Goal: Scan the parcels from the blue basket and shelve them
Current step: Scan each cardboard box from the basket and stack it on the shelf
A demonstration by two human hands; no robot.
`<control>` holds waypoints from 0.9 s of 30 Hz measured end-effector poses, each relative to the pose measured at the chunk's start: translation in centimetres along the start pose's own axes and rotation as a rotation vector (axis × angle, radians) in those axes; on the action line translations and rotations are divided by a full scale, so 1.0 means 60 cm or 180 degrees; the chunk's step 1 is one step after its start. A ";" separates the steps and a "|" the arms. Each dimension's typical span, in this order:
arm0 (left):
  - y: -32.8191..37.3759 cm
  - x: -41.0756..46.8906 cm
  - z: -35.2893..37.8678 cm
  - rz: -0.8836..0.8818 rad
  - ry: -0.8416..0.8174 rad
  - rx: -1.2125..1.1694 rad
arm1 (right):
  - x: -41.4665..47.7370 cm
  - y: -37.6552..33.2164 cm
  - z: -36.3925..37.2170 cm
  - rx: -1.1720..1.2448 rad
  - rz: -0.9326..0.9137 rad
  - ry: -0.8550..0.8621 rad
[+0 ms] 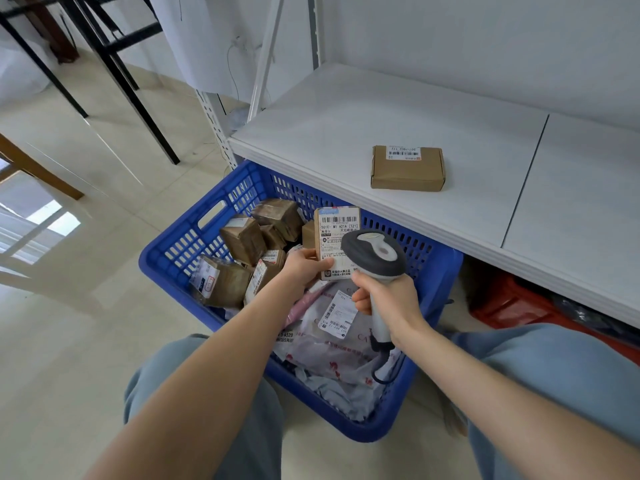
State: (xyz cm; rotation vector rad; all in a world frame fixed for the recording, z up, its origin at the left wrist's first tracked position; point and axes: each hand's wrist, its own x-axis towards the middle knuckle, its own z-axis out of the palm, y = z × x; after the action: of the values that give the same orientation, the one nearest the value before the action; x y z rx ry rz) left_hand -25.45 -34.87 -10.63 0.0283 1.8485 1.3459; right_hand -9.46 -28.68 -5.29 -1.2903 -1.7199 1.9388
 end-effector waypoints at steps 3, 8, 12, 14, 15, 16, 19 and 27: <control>0.000 -0.004 0.002 -0.0075 0.0058 -0.0015 | -0.005 0.008 0.006 -0.0166 0.0011 0.0038; 0.000 -0.004 0.002 -0.0115 0.0051 0.0068 | -0.008 0.005 0.009 -0.0161 0.0035 0.0060; 0.002 -0.006 0.004 -0.0143 0.0076 0.0135 | -0.008 0.003 0.007 -0.0077 0.0023 0.0105; 0.001 -0.005 0.004 -0.0164 0.0071 0.0116 | -0.007 0.003 0.007 -0.0092 0.0019 0.0099; 0.001 -0.004 0.005 -0.0168 0.0060 0.0113 | -0.007 0.003 0.008 -0.0105 0.0019 0.0095; 0.000 -0.003 0.005 -0.0168 0.0053 0.0127 | -0.006 0.003 0.008 -0.0115 0.0018 0.0097; -0.001 -0.006 0.005 -0.0155 0.0049 0.0178 | -0.005 0.004 0.008 -0.0125 0.0007 0.0100; 0.001 -0.010 0.005 -0.0171 0.0068 0.0250 | -0.004 0.004 0.008 -0.0116 0.0019 0.0089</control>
State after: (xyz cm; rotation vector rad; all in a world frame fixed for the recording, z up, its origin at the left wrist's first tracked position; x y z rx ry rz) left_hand -24.92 -34.89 -10.27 0.0050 1.9061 1.2410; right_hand -9.59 -29.22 -5.47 -1.3300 -1.7476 1.8922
